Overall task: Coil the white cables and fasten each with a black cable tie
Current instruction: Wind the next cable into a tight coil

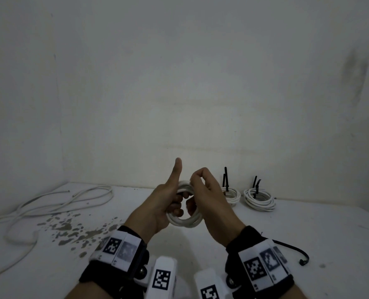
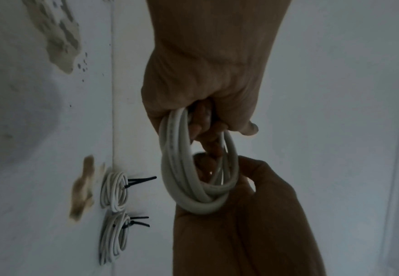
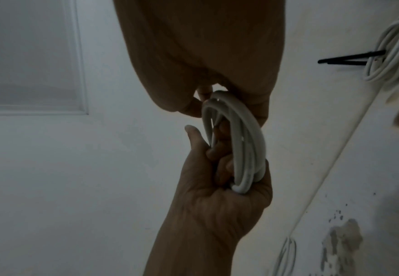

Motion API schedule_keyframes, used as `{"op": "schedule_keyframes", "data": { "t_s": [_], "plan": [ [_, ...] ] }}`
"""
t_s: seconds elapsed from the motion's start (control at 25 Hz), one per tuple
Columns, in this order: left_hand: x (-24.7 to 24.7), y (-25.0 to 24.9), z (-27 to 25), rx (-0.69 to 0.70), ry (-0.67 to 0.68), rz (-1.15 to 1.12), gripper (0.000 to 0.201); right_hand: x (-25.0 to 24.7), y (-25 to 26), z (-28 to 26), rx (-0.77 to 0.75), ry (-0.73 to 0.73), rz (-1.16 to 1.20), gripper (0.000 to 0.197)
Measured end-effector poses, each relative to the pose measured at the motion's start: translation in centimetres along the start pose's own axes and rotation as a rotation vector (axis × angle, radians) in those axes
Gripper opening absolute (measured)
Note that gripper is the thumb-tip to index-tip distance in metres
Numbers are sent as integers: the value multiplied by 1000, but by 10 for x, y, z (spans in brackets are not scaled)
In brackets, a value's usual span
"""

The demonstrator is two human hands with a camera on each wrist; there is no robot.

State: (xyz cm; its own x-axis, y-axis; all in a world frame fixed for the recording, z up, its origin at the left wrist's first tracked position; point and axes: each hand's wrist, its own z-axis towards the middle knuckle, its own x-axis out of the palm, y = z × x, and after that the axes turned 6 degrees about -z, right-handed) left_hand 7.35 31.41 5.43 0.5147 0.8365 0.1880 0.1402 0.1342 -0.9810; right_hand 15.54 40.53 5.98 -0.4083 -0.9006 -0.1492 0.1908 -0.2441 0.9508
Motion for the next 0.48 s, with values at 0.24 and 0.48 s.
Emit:
{"op": "schedule_keyframes", "data": {
  "t_s": [0.24,0.48],
  "plan": [
    [5,3,2,35,-73,203,77,-22,0,5,-250,94,-683,28],
    [-5,2,5,-45,-13,152,74,-21,-9,11,-505,141,-1125,36]
  ]
}}
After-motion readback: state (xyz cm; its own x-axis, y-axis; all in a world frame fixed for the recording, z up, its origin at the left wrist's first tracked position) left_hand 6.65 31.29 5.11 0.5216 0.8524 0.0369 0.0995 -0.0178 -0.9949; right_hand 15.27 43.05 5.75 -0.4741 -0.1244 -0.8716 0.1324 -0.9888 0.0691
